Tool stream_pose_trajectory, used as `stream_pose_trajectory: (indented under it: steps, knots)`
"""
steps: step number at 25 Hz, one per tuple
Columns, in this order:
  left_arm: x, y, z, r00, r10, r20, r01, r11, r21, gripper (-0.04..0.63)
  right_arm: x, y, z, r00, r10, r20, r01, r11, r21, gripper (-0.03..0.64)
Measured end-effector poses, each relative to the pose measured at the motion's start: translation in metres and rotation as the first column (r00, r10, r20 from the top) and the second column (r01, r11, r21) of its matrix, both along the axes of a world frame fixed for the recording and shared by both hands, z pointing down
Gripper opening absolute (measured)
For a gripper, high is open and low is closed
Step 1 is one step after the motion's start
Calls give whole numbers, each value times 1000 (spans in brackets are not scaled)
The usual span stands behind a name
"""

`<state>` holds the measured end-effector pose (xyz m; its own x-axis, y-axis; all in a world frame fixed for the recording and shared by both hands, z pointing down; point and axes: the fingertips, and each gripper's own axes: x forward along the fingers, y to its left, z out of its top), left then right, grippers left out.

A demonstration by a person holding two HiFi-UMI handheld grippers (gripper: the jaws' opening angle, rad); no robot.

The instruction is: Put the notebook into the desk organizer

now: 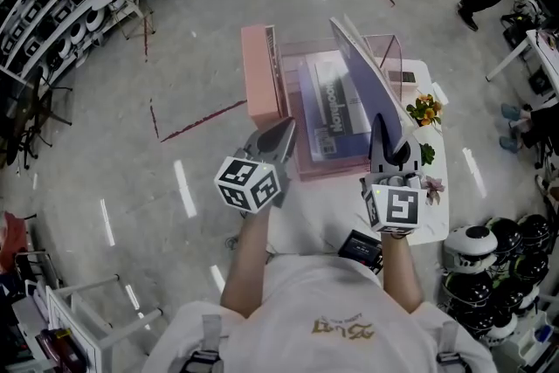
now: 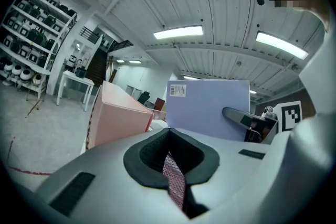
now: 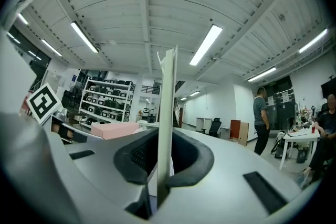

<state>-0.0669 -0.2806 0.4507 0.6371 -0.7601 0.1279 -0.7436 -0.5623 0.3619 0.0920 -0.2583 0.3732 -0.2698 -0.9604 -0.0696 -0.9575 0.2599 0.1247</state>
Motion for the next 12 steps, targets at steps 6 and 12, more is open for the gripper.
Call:
stream_pose_trajectory:
  steps: [6, 12]
  knots:
    - [1, -2, 2, 1000, 0, -6, 0, 1000, -1, 15, -11, -2, 4, 999, -29, -38, 30, 1000, 10, 43]
    - [-2, -1, 2, 1000, -6, -14, 6, 1000, -2, 15, -18, -1, 11, 996, -46, -77, 47, 999, 9, 44]
